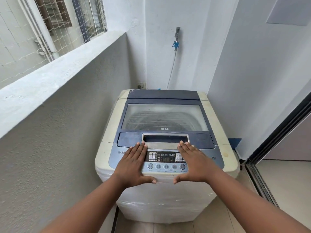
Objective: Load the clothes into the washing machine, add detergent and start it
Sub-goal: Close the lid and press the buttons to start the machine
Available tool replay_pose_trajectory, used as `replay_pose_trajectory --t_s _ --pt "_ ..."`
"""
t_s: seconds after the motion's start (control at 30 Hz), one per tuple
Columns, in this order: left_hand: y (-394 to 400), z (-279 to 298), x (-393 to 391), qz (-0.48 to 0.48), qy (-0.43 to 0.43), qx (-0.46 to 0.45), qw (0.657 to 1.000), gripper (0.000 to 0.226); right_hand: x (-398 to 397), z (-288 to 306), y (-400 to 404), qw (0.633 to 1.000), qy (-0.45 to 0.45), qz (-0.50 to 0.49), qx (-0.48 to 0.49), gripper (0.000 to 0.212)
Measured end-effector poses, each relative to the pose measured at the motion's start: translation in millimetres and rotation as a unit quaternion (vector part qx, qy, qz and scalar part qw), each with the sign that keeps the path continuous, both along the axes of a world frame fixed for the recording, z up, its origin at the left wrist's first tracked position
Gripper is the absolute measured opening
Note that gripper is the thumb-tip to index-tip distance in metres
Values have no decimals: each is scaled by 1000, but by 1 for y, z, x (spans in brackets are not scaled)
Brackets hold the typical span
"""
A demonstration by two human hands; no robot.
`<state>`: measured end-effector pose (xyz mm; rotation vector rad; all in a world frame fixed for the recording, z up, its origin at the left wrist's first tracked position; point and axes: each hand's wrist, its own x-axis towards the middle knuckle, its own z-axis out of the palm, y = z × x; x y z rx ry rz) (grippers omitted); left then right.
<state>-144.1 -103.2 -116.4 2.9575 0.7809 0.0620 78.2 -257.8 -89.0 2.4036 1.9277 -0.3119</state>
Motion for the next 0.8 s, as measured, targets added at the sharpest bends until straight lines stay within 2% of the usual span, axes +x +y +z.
replay_pose_trajectory --t_s 0.1,0.23,0.47,0.63,0.8 --pt "0 -2 1 2 -14 3 1000 134 0 -5 -2 1000 -20 10 1 136" --pt "-2 0 3 26 15 -7 1000 130 0 -6 -2 1000 -21 9 12 139" --pt "-5 5 3 22 20 -3 1000 128 4 6 -11 998 49 -38 23 137" --pt "5 11 -5 31 53 28 998 125 27 5 -62 987 62 -137 48 120" --pt "11 4 -14 54 56 12 997 129 30 -10 -88 987 31 -147 63 92"
